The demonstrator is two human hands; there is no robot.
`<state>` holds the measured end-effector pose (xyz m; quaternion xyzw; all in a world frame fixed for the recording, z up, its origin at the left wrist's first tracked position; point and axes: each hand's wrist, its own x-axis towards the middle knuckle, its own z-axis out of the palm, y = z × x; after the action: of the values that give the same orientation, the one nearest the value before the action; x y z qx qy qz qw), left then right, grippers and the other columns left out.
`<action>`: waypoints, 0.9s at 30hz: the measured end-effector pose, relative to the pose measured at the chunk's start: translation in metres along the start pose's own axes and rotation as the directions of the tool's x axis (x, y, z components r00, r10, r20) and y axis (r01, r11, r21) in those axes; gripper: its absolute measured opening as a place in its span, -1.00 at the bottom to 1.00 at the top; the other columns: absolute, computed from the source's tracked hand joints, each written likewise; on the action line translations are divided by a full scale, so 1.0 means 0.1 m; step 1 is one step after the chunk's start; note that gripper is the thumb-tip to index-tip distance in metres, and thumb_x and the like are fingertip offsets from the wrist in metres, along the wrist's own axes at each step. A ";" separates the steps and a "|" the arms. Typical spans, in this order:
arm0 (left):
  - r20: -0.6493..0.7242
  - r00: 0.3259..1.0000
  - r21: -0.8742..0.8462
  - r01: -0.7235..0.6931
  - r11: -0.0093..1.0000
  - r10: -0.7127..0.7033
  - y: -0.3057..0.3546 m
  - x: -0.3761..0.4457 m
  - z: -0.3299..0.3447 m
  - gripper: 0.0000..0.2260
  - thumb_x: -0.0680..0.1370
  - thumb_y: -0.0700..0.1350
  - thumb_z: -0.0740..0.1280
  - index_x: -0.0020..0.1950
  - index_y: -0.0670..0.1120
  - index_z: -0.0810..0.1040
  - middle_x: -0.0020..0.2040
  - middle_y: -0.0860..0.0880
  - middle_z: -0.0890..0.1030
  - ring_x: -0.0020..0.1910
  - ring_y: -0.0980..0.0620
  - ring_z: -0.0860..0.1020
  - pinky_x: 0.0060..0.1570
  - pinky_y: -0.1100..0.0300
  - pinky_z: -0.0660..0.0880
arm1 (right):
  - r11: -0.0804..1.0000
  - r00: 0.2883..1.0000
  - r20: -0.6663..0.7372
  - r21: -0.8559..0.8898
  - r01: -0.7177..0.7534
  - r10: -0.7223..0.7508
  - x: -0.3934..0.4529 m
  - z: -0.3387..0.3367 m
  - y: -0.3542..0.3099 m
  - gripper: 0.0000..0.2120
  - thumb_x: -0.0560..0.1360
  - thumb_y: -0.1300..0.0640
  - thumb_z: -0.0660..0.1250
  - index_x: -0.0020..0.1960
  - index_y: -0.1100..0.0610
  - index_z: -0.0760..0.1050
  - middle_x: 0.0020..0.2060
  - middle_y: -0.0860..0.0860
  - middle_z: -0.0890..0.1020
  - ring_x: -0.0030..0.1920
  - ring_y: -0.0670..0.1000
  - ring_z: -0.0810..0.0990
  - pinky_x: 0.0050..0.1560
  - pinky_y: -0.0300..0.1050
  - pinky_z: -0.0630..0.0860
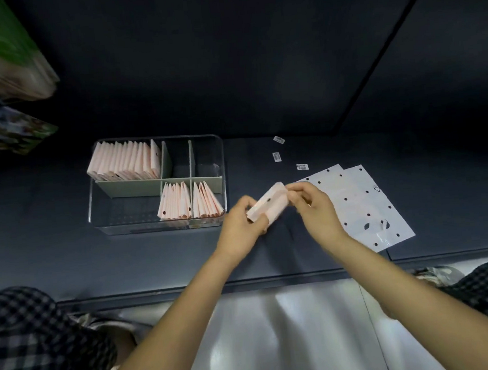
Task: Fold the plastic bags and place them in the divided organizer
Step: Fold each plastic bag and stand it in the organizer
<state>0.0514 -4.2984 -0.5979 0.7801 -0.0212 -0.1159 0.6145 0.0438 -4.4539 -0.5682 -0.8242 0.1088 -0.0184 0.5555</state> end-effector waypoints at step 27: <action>0.321 0.896 0.913 -0.379 0.151 0.308 -0.58 0.43 -0.96 -0.50 0.54 0.31 0.08 0.01 -0.04 0.61 0.09 0.03 0.49 0.11 -0.05 0.39 0.11 0.05 0.29 | 0.796 0.991 0.125 -0.604 0.037 0.049 0.53 0.93 -0.44 -0.74 0.51 0.08 0.26 -0.33 0.11 0.41 -0.33 0.11 0.57 -0.19 0.18 0.49 -0.20 -0.07 0.38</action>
<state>0.1071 -4.2001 -0.6397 0.9586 -0.2814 0.0414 0.0151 0.1169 -4.3638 -0.5683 -0.9572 0.0739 0.0745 0.2696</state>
